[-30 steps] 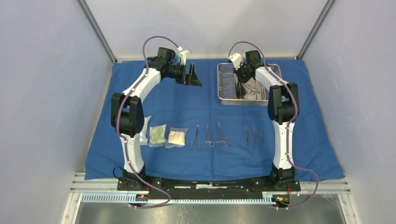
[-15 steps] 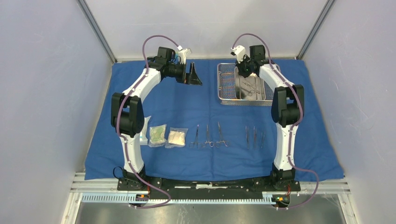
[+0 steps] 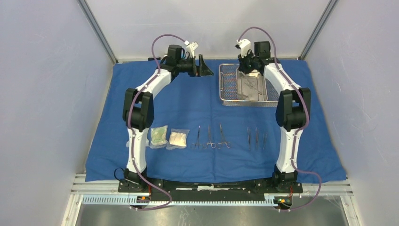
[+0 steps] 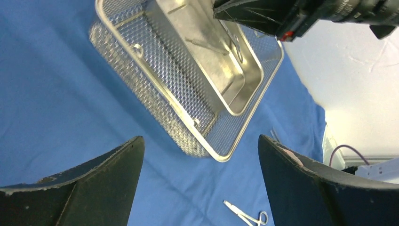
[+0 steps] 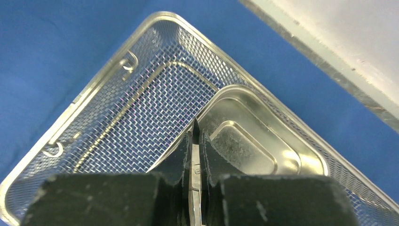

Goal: Open and lay out the surgical kit
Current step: Pick up the medical item from the container, then place the medical item in the surgical kit.

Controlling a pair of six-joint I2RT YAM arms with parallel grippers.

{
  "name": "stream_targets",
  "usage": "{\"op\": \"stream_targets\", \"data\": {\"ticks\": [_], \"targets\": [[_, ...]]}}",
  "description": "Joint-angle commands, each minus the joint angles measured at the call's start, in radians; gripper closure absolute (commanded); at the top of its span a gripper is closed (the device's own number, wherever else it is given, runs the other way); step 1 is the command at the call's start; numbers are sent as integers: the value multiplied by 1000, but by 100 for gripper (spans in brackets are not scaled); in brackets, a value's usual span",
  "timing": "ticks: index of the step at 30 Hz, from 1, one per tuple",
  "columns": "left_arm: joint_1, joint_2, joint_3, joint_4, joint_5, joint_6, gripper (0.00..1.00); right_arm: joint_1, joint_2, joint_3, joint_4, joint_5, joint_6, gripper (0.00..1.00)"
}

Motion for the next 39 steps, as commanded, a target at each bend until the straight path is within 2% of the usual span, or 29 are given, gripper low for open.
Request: {"op": "stream_targets", "data": {"ticks": [1, 6, 13, 21, 28, 35, 39], "targets": [[-39, 45, 131, 119, 9, -142, 5, 5, -136, -7, 87, -48, 125, 100], [-42, 34, 137, 119, -24, -177, 6, 20, -218, -82, 100, -9, 193, 100], [-42, -78, 1, 100, -100, -115, 6, 77, -360, -230, 96, 77, 221, 100], [-44, -227, -161, 93, -106, -65, 6, 131, -508, -428, 131, 159, 316, 100], [-45, -392, -312, -5, -162, 89, 5, 214, -652, -614, 125, 270, 407, 100], [-43, -525, -369, -149, -245, 211, 3, 342, -796, -852, 133, 400, 507, 100], [-41, -600, -394, -224, -281, 295, 1, 391, -838, -947, 140, 423, 562, 100]]}}
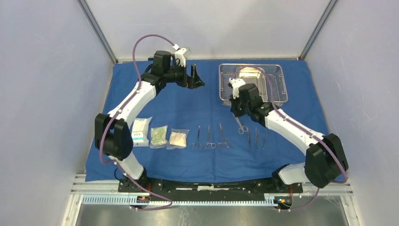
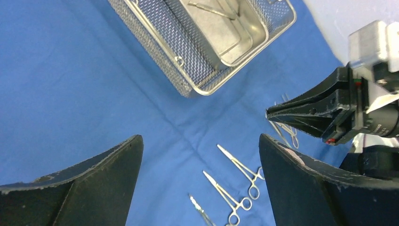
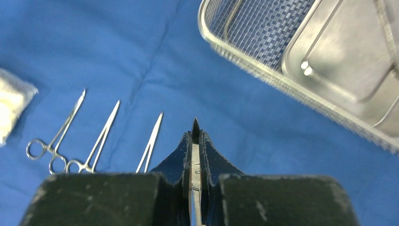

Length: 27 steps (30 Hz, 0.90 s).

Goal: Open and lay out the surgical kit
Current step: Place the medical item in the surgical kit.

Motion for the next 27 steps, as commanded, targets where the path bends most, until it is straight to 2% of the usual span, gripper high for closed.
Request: {"op": "stream_targets", "data": {"ticks": [1, 9, 17, 27], "targets": [[5, -124, -25, -110, -64, 169, 1, 45, -58, -86, 41, 72, 108, 100], [6, -216, -64, -162, -112, 236, 0, 87, -40, -173, 81, 88, 213, 100], [10, -269, -154, -146, -147, 252, 0, 137, 40, -144, 77, 144, 316, 100], [12, -282, -168, -128, -142, 232, 0, 159, 69, -128, 64, 233, 350, 100]]}}
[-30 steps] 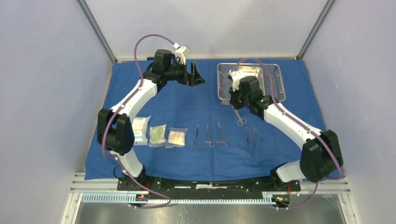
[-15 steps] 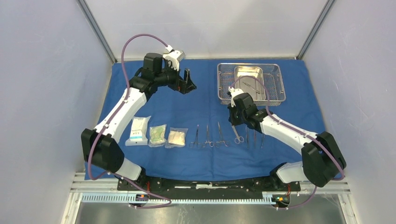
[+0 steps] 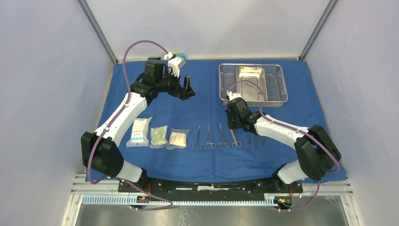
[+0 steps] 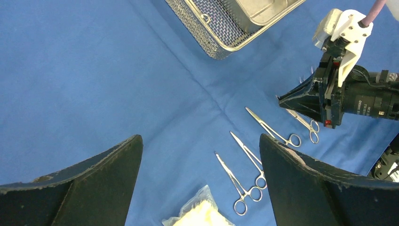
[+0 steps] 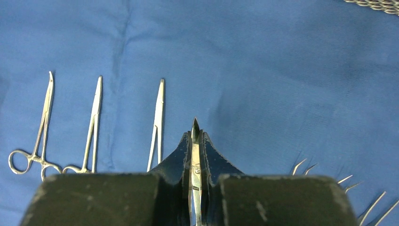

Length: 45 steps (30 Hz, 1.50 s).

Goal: Open and lay out the surgical kit
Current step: Place the medical item in the surgical kit.

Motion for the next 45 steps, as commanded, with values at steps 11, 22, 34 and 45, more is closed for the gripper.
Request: {"op": "stream_targets", "data": {"ticks": [11, 22, 34, 45], "targets": [[5, -34, 1, 33, 6, 11, 0, 1, 24, 55, 9, 116, 63, 100], [5, -39, 1, 37, 31, 1, 0, 1, 44, 41, 10, 147, 77, 100], [5, -58, -18, 55, 58, -36, 0, 1, 58, 23, 16, 182, 74, 100], [5, -73, -25, 68, 63, -52, 0, 1, 67, -2, 10, 195, 95, 100]]}}
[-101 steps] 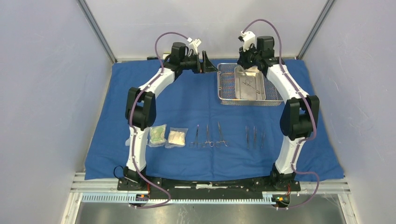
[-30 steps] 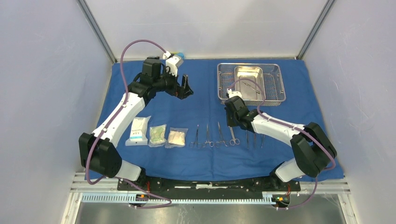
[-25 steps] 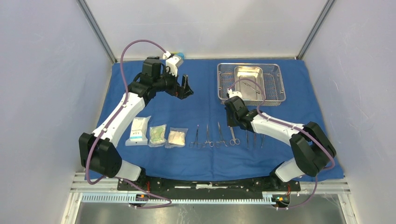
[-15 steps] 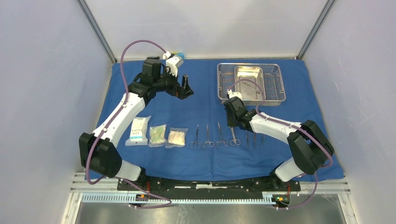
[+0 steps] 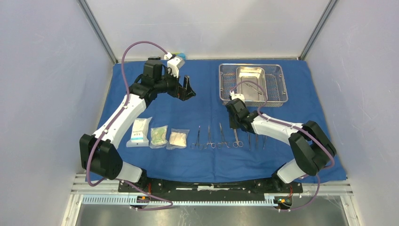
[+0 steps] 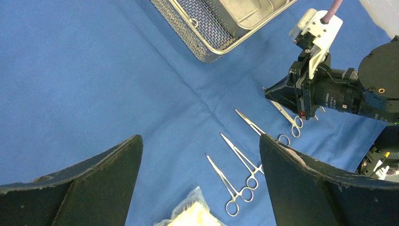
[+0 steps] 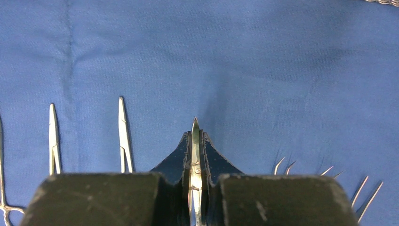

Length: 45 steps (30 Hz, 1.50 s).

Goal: Open and lay out the surgical kit
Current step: Place the medical item in the surgical kit.

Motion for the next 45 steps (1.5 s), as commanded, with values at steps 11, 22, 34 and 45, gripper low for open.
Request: {"op": "stream_targets", "data": {"ticks": [11, 22, 34, 45], "targets": [[5, -48, -5, 45, 36, -34, 0, 1, 27, -3, 9, 43, 34, 100], [4, -62, -18, 48, 43, -37, 0, 1, 58, 27, 6, 24, 27, 94], [4, -74, -24, 48, 48, -37, 0, 2, 64, 46, 5, 8, 19, 86], [4, -86, -33, 50, 50, -37, 0, 2, 48, 54, 3, 15, 6, 72]]}}
